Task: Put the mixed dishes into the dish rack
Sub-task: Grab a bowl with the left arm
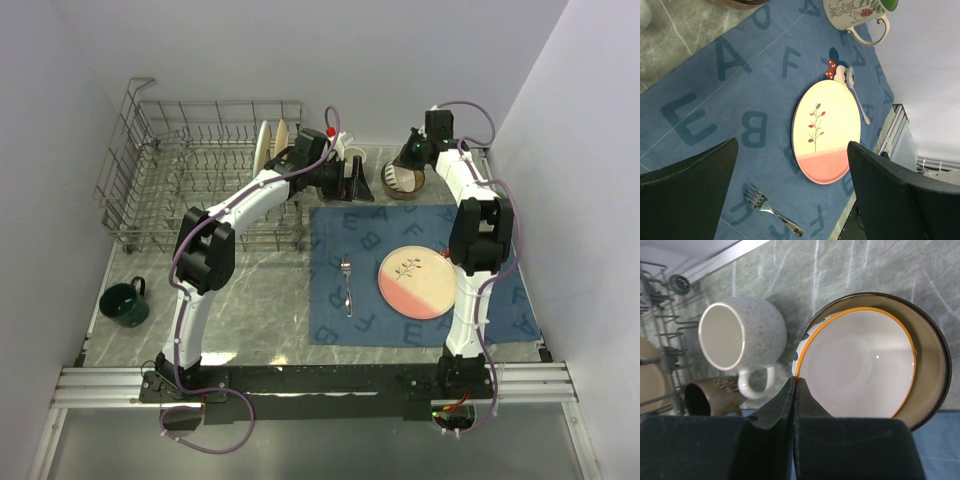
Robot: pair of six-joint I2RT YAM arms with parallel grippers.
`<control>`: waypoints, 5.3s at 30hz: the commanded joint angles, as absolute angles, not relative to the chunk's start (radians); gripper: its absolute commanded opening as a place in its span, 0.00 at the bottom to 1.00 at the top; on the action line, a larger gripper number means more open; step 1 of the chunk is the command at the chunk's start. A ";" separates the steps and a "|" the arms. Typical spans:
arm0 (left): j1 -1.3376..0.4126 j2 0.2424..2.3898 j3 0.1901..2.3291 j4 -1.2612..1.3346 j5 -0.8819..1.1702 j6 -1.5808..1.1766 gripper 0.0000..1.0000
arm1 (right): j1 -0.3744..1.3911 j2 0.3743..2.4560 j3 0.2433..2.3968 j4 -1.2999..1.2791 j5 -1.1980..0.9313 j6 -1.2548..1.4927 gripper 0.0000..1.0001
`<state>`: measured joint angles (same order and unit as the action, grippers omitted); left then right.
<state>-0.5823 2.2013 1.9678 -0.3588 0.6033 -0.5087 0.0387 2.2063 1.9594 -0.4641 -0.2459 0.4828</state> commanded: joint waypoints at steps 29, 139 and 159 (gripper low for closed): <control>-0.586 2.192 2.118 -0.408 0.554 -0.449 0.99 | 0.021 1.869 1.764 -0.276 -0.452 0.604 0.00; -0.235 0.804 0.902 -0.594 0.433 -0.692 0.99 | 0.678 1.532 1.111 -0.144 -0.704 0.560 0.00; -0.235 0.615 0.795 -0.699 0.265 -0.709 0.99 | 1.003 1.733 1.197 -0.195 0.059 0.442 0.00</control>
<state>-0.2359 0.6456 0.7853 -0.6712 0.3141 -0.6964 0.9371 1.7050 1.1557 -0.2085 -0.1940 0.4671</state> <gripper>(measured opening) 0.994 0.007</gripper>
